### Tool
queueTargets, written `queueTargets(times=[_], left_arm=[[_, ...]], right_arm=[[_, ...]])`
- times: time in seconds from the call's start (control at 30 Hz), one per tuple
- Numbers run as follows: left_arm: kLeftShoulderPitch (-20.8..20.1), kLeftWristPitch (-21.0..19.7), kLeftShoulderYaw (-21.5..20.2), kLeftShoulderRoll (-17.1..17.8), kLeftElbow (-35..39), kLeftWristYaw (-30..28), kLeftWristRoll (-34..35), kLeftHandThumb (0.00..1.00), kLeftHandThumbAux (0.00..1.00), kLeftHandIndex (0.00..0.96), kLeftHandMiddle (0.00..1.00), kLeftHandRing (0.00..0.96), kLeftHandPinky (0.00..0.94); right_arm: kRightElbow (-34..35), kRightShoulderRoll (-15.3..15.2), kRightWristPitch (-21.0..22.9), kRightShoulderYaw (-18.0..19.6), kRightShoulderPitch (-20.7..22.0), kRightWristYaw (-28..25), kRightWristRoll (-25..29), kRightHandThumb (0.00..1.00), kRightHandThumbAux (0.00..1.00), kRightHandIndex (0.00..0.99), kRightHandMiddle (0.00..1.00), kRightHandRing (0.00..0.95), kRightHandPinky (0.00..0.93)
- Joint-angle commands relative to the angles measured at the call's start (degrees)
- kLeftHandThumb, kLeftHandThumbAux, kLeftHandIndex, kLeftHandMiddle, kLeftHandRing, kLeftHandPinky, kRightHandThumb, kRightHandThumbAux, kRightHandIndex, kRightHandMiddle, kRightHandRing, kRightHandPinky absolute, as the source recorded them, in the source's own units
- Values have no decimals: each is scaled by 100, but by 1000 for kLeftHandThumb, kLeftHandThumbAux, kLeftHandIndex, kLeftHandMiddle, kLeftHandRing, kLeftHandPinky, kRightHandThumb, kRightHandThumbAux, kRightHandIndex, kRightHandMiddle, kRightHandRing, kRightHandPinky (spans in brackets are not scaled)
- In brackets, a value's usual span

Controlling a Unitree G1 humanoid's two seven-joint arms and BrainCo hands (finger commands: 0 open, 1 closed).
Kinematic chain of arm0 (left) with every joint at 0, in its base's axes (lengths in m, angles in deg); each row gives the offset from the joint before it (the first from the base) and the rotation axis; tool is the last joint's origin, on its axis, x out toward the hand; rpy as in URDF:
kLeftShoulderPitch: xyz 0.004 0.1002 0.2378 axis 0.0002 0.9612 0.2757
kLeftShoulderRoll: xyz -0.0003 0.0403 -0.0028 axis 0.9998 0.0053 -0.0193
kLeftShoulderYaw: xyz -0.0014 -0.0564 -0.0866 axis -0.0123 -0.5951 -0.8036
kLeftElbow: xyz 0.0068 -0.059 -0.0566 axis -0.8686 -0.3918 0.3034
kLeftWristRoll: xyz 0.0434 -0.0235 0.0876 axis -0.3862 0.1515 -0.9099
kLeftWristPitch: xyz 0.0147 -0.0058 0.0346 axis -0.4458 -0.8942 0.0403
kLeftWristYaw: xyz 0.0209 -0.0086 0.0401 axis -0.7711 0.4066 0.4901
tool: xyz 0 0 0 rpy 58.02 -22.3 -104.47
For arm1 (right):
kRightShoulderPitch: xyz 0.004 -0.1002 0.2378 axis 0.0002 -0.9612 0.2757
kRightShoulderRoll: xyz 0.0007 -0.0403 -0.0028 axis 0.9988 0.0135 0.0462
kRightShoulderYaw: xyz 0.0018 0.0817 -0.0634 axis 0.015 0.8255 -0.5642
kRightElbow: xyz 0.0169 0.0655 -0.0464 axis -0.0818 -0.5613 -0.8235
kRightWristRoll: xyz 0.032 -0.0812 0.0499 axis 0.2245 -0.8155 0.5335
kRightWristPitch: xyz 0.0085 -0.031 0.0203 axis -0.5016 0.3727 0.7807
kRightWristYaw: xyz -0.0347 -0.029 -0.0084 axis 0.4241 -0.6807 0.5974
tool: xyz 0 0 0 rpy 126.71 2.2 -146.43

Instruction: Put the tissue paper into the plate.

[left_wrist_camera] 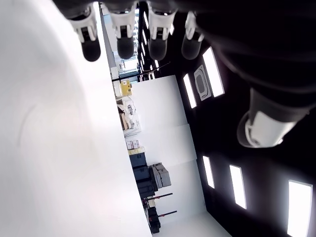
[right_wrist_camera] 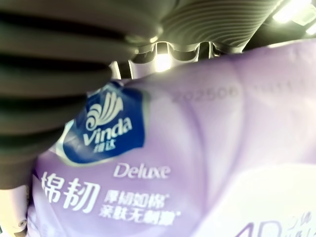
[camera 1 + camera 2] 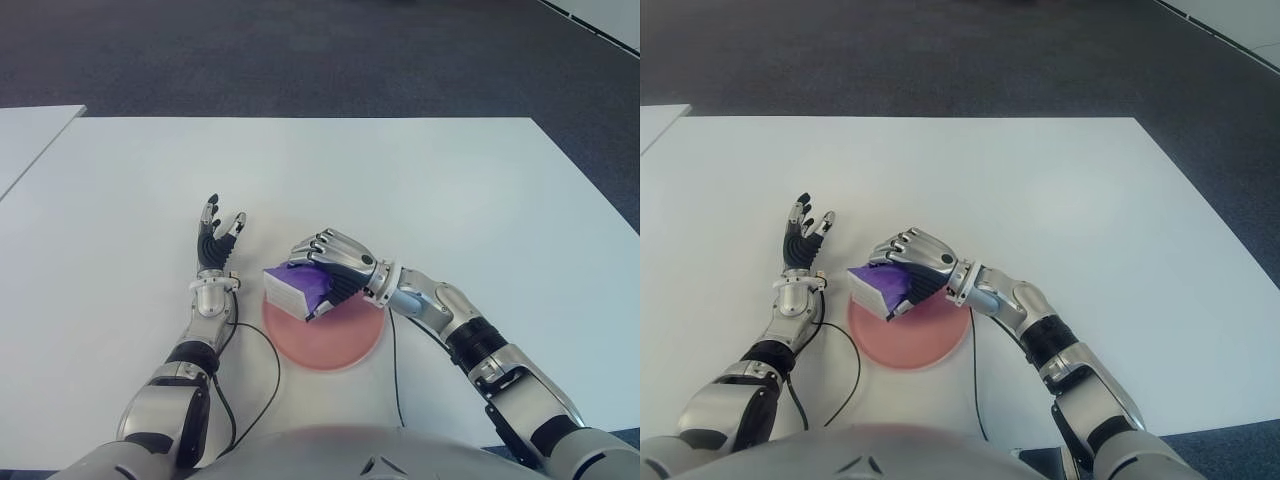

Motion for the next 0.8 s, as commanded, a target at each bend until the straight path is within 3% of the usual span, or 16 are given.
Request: queueTargets(times=[0.03,0.2,0.53,0.67,0.8], left_arm=[[503,-145,45,-126,-351,-69,-43,26,526,19,0,0,0],[499,-164,34,-121,-354,-93,-23,26,528,17,0,0,0],[497,-120,29,-136,-368,-40,-33,19,530,13,0,0,0],[499,-65,25,-132,-375,-47,-29,11,534,6,0,0,0],[499,-21,23,-123,-373,-51,-30,6,537,1,0,0,0]], right_arm=[[-109,-92,158,-87,-62,-165,-41,857,674,407,542,871,846],[-53,-122,191,-82,-84,-273,20,857,674,405,542,867,841],[281,-238,294,29,-230,-1138,820,858,674,404,543,845,834],[448,-239,320,166,-385,-1417,1408,857,674,403,544,841,829],[964,-409,722,286,-620,-2385,2535,855,675,403,540,812,786]])
